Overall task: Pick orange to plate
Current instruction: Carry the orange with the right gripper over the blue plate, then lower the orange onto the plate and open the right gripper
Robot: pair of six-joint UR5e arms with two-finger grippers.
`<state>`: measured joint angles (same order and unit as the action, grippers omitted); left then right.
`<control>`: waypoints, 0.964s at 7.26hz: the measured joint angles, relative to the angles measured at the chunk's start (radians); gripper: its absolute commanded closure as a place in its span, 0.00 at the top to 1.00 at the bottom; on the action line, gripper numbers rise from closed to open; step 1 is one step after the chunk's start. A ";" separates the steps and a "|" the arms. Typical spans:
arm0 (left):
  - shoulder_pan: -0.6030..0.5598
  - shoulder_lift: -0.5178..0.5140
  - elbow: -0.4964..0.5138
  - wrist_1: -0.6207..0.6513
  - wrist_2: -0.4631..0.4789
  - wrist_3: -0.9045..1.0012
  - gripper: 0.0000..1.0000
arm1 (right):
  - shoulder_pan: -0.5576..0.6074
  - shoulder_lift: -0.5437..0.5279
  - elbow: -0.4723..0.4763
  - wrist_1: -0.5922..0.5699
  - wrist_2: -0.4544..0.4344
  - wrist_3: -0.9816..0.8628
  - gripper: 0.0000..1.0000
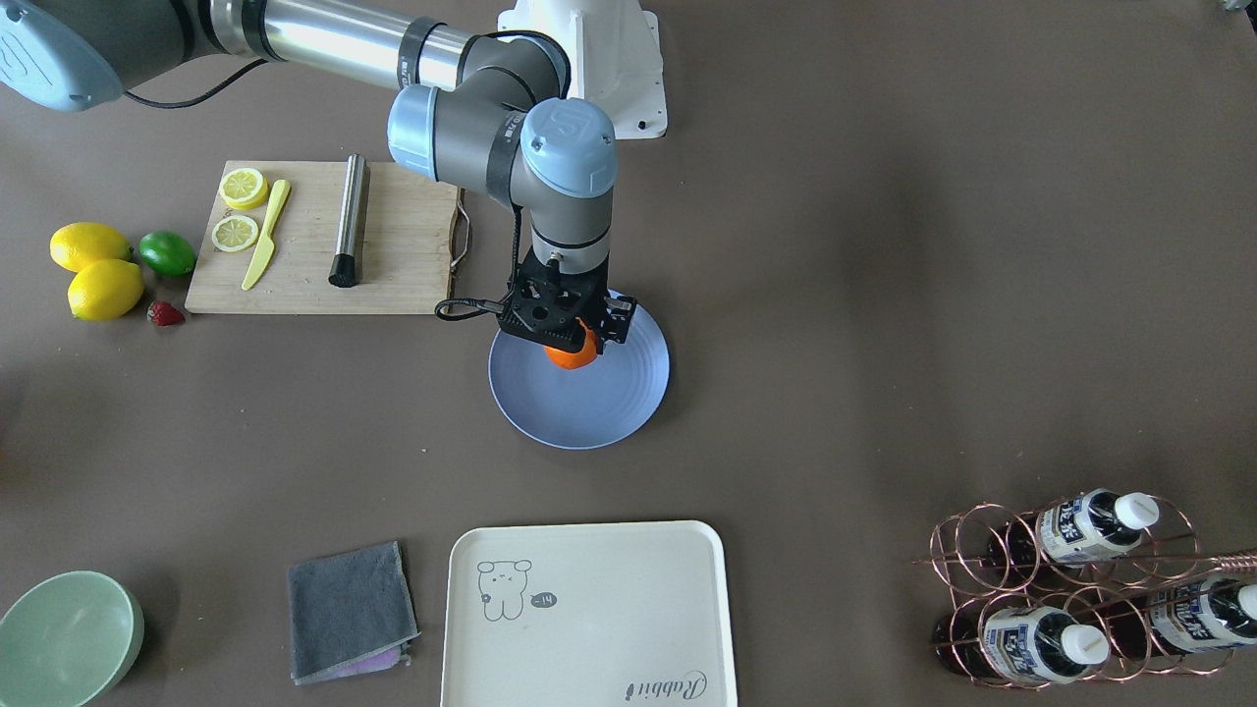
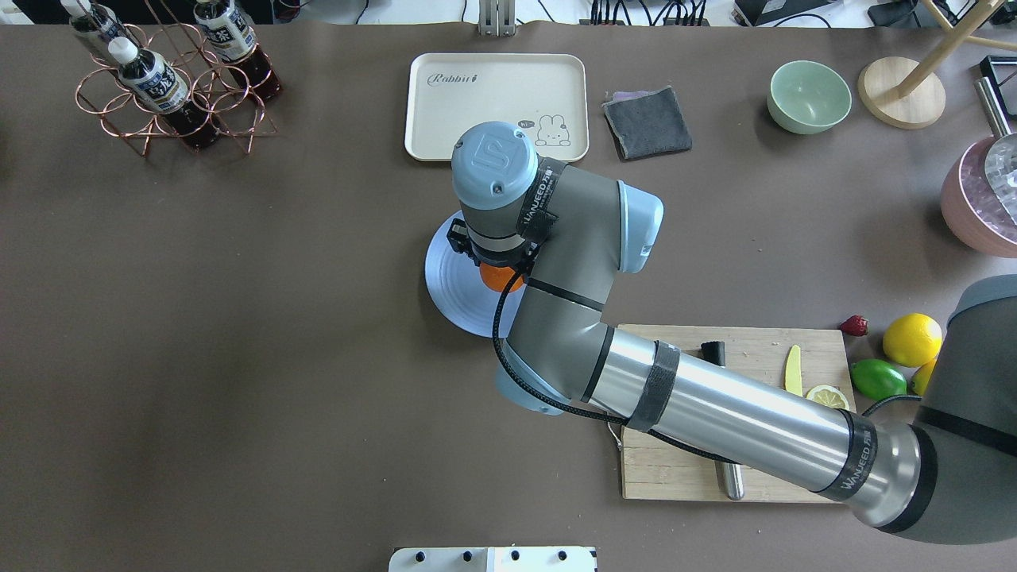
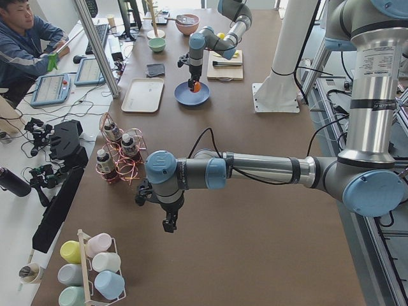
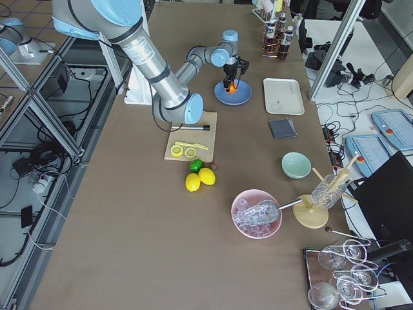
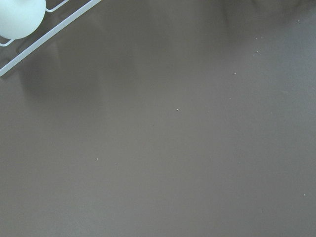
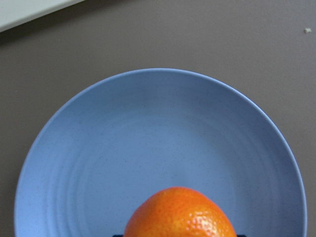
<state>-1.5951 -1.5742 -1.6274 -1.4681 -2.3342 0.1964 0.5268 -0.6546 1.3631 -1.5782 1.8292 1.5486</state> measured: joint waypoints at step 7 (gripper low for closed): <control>-0.004 0.042 -0.027 -0.001 0.000 0.000 1.00 | -0.004 0.020 -0.056 0.092 -0.023 -0.041 1.00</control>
<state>-1.5992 -1.5318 -1.6543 -1.4695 -2.3337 0.1964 0.5226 -0.6342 1.3072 -1.4858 1.8060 1.5077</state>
